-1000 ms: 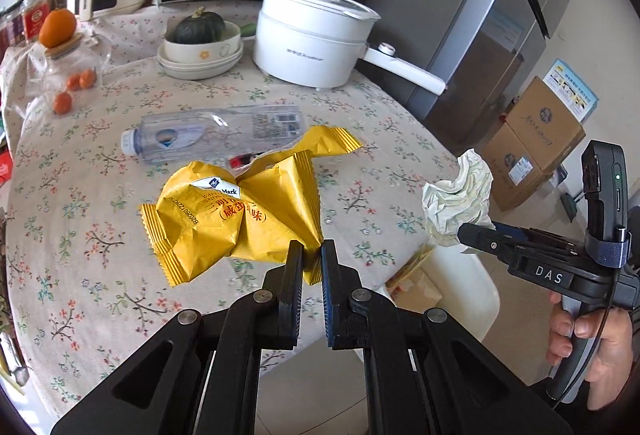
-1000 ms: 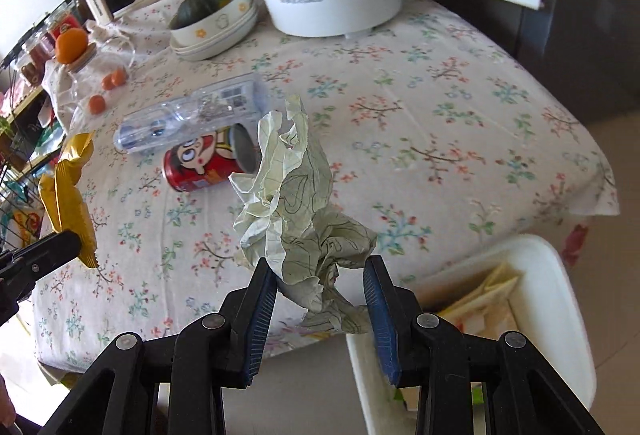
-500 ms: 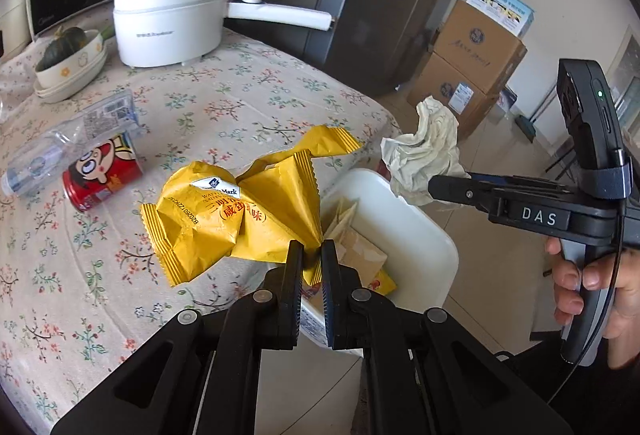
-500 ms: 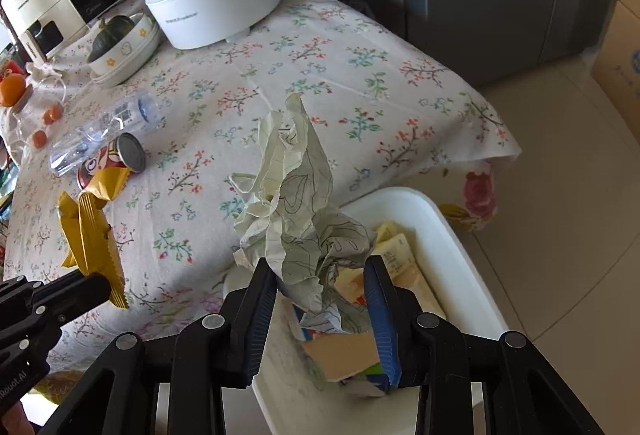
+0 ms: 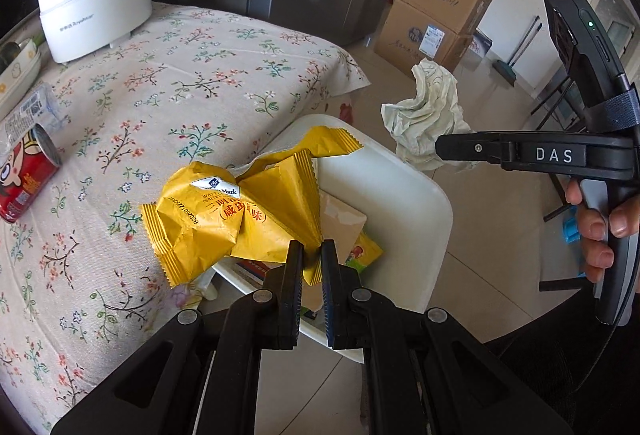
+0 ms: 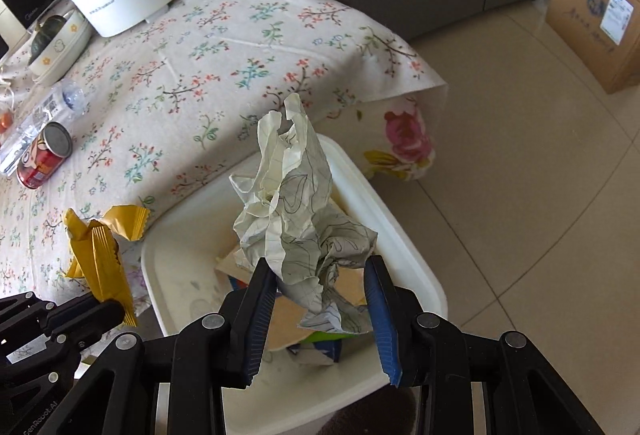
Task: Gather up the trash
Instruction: 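Carry the yellow bag and tissue over the bin and release both, then grasp the red cartoon can with the left gripper while the right gripper grasps the plastic bottle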
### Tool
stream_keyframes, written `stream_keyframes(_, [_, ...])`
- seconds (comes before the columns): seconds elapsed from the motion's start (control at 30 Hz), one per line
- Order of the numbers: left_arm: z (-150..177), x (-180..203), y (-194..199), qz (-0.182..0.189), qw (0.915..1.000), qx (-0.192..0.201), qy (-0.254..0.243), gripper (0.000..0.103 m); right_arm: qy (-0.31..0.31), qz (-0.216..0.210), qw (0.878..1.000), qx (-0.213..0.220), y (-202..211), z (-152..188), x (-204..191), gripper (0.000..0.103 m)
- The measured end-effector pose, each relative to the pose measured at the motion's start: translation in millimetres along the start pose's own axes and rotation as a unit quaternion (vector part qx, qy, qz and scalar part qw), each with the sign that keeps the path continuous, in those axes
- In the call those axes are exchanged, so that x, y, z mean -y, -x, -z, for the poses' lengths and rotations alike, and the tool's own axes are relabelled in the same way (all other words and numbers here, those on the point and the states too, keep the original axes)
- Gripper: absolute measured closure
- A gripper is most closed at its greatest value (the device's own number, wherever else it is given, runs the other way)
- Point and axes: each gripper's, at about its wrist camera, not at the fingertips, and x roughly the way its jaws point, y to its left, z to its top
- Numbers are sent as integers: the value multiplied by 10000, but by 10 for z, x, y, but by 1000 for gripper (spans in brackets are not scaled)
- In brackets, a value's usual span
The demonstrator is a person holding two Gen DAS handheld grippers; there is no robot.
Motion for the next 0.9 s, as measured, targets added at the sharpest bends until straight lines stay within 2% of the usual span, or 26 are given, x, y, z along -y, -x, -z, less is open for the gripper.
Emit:
stream_keyframes(0.2, [10,35,-92,114,9998,-137,-68,92,-115,144,9998,-123,-50,46,136,62])
stream_keyframes(0.27, [3,19,-104,23,9997,-211,-84,85,-137,177,9996,-146,-57,57,162,62])
stream_keyframes(0.33, [9,-11,-56,-118,9997,-176,-89,53,-133,211,9995,-169,-67,67,156,62])
stream_keyframes(0.4, [12,-74,46,-273,9996,-35,-16,35,-112,229,9994,-215,-89,78,144,62])
stream_keyframes(0.43, [11,-117,103,-323,9995,25,38,32,-88,232,9994,-242,-103,80,131,62])
stream_keyframes(0.57, [32,-339,329,-504,9981,150,307,29,-40,171,9992,-363,-163,72,45,57])
stream_keyframes(0.77, [117,-788,621,-764,9925,293,910,28,-13,4,9994,-343,-158,-10,-181,33])
stream_keyframes(0.9, [200,-1060,810,-968,9858,454,1293,26,285,100,9992,-261,-158,-95,-455,27])
